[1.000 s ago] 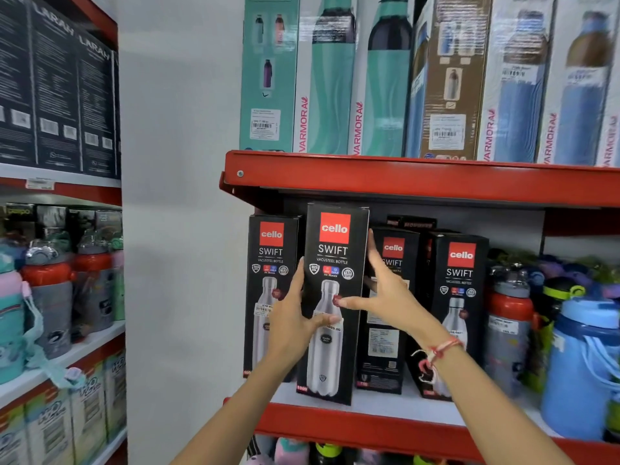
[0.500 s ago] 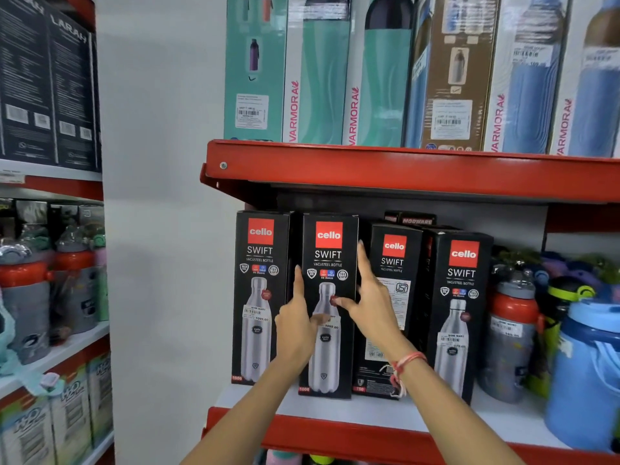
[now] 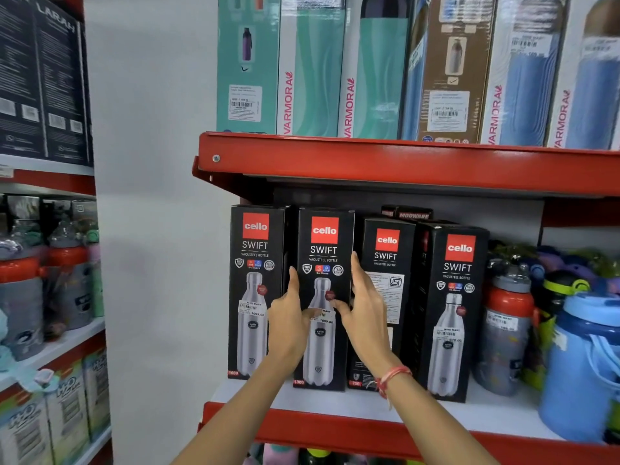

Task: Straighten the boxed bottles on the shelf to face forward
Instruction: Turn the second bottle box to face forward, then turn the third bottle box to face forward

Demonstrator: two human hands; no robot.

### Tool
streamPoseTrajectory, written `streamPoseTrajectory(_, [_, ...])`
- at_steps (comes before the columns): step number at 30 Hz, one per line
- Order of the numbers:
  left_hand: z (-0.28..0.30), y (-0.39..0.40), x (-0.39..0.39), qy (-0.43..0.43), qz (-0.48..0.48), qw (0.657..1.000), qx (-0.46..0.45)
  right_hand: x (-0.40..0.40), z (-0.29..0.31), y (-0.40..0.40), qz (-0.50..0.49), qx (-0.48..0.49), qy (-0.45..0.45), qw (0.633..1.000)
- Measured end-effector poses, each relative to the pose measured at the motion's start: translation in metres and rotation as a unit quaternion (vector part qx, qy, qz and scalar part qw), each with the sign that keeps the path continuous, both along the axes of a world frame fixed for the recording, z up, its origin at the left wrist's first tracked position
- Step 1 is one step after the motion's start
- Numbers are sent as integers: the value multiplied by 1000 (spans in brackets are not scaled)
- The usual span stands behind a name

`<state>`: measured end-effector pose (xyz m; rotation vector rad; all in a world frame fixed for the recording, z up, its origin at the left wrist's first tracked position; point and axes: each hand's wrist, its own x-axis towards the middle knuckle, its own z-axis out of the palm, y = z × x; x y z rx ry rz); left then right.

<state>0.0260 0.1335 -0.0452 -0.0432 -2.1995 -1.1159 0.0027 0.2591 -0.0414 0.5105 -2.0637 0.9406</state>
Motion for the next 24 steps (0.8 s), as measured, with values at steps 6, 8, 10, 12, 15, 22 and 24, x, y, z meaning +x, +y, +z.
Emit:
streamPoseTrajectory(6, [-7,3,-5,7,41,998,-49,6,-7,10,-6,-4,36,999])
streamPoseTrajectory(8, [-8,3,-5,6,53,997,-52,12,-8,13,-34,-46,91,994])
streamPoseTrajectory(10, [-9,3,-4,17,63,997,-49,14,-11,15,-115,-84,109,984])
streamPoseTrajectory(12, [-8,5,1,56,62,996,-38,11,-15,13,-207,-106,53,971])
streamPoseTrajectory(15, [-7,15,9,142,58,987,-48,4,-20,10,-238,-115,-78,961])
streamPoseTrajectory(22, [-11,31,15,221,11,974,-47,19,-11,37,-145,-122,-118,975])
streamPoseTrajectory(24, [-12,37,18,182,-35,983,18,30,-14,51,-108,-131,-107,980])
